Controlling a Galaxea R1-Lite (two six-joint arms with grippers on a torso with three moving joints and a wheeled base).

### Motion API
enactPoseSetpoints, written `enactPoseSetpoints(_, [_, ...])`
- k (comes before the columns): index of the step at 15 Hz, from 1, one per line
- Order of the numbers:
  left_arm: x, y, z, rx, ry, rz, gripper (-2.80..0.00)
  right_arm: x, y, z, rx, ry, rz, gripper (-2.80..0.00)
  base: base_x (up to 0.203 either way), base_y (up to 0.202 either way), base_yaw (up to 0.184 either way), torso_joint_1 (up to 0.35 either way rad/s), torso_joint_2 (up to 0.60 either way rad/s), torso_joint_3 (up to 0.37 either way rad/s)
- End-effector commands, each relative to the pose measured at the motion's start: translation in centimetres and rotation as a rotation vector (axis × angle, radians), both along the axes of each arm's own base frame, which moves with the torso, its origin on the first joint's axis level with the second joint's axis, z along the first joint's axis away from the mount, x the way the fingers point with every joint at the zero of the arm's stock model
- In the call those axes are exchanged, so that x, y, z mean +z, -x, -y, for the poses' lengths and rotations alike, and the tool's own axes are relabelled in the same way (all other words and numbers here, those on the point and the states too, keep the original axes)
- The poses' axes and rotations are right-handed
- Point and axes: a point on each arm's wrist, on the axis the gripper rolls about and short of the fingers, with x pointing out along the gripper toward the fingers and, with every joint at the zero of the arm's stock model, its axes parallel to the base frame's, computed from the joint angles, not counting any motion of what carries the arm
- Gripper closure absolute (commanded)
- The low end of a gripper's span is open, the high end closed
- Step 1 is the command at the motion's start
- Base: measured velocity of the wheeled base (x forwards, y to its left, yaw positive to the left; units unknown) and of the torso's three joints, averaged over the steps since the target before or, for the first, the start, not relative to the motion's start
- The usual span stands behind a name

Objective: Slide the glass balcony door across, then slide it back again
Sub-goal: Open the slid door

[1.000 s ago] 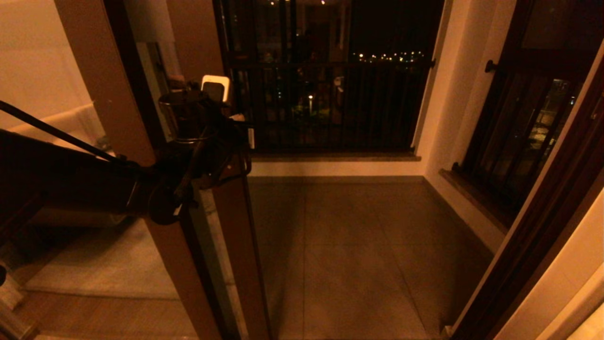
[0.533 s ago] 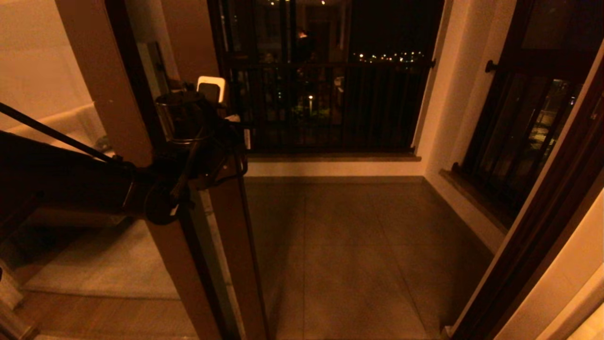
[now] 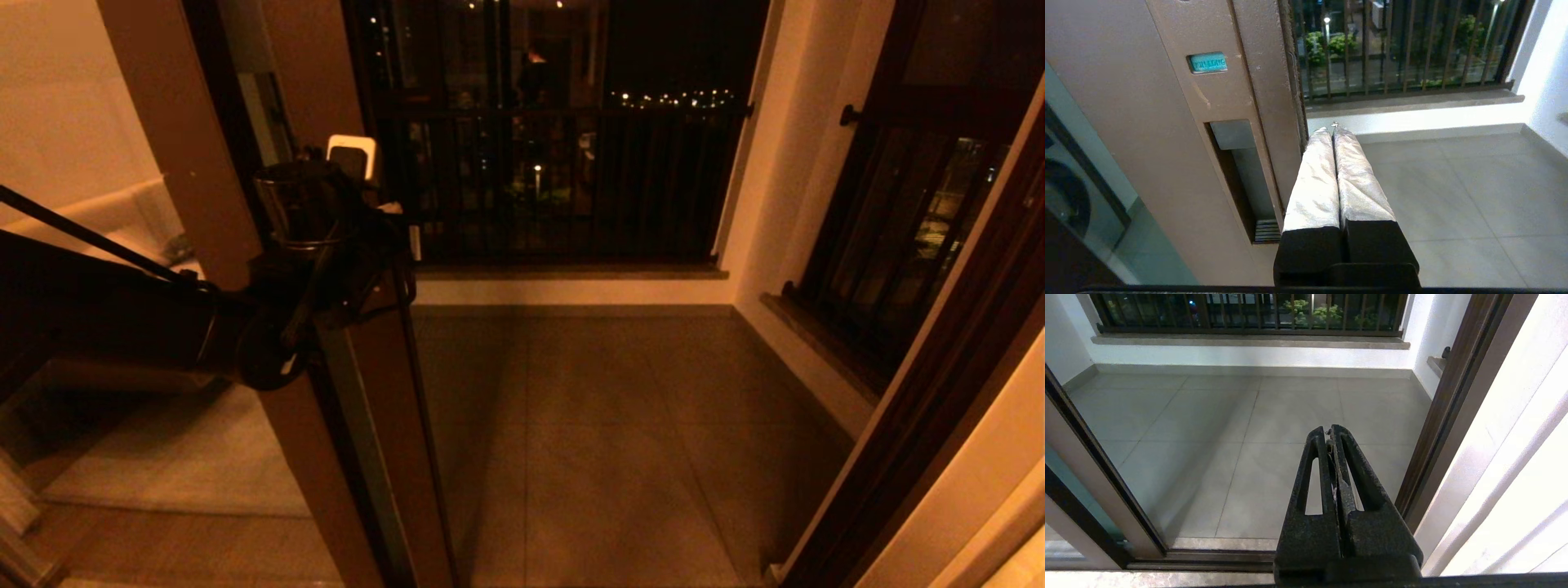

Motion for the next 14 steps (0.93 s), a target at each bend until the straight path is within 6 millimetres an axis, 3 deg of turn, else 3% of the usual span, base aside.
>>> enactPoseSetpoints(1, [0.1, 0.0, 0.0, -0.001, 0.002, 0.008, 0.00, 0.0, 0.0, 0.0, 0.001, 0.001, -0.001, 0.00, 0.000, 0.000, 0.000, 0.000, 0.00, 0.000])
enactPoseSetpoints(14, [-0.5, -0.3, -1.3, 0.011, -0.005, -0.012, 0.00, 0.0, 0.0, 0.0, 0.001, 0.001, -0.001, 0.00, 0.000, 0.000, 0.000, 0.000, 0.00, 0.000])
